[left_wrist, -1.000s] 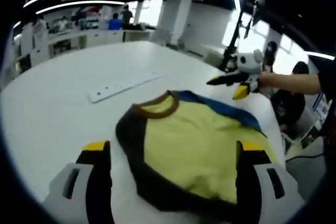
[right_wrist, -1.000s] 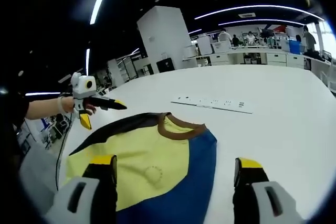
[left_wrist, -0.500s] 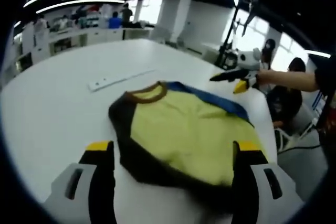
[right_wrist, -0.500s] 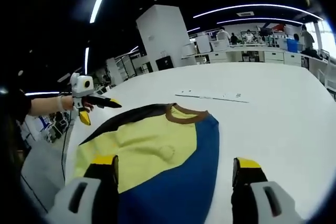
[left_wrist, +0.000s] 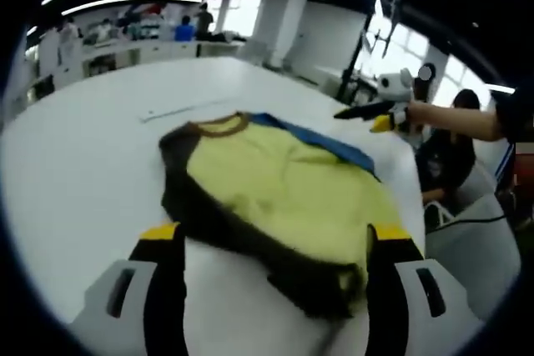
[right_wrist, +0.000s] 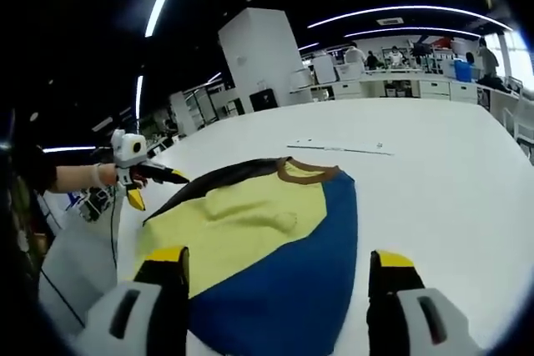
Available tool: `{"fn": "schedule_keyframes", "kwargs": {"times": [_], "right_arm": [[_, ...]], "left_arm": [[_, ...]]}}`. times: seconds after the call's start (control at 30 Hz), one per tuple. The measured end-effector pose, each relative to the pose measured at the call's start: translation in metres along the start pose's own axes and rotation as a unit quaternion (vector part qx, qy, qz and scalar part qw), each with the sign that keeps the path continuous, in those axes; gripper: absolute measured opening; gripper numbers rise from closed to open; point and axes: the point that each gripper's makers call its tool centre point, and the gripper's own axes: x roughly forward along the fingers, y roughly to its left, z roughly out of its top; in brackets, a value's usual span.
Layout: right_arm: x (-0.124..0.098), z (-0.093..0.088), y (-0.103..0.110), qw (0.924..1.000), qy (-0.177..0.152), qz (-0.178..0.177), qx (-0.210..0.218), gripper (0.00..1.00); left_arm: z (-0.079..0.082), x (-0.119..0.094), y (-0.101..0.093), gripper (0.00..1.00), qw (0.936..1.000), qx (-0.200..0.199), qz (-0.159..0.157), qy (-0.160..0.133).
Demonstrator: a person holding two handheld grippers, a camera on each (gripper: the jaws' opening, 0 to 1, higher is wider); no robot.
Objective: Fold the garment on the visible template until the final outline fits inside the template.
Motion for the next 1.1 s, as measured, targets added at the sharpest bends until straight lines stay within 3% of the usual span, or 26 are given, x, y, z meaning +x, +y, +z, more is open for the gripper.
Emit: {"fn": "schedule_keyframes", "kwargs": {"times": [0.3, 0.7, 0.87, 0.93, 1.03, 1.1], "right_arm": [[-0.021, -0.016, 0.01, 0.9999, -0.005, -0.01, 0.01, 0.86], [-0.048, -0.059, 0.019, 0.9978, -0.008, -0.025, 0.061, 0.77], [-0.051, -0.071, 0.024, 0.9973, 0.003, -0.023, 0.069, 0.66], [-0.053, -0.073, 0.024, 0.9979, 0.004, -0.034, 0.055, 0.6], [-0.055, -0.063, 0.031, 0.9984, -0.008, -0.043, -0.037, 0.4], [-0.054, -0.062, 0.044, 0.9958, 0.001, -0.031, -0.086, 0.28]], "left_arm": [[-0.002, -0.024, 0.003, 0.83, 0.9989, -0.017, 0.034, -0.029], [-0.007, -0.046, -0.005, 0.74, 0.9943, -0.055, 0.05, -0.075], [-0.009, -0.047, -0.008, 0.72, 0.9941, -0.056, 0.052, -0.077], [-0.008, -0.048, -0.008, 0.72, 0.9939, -0.058, 0.05, -0.079], [-0.006, -0.048, -0.009, 0.72, 0.9937, -0.058, 0.05, -0.082], [-0.006, -0.048, -0.009, 0.72, 0.9936, -0.061, 0.049, -0.082]]}}
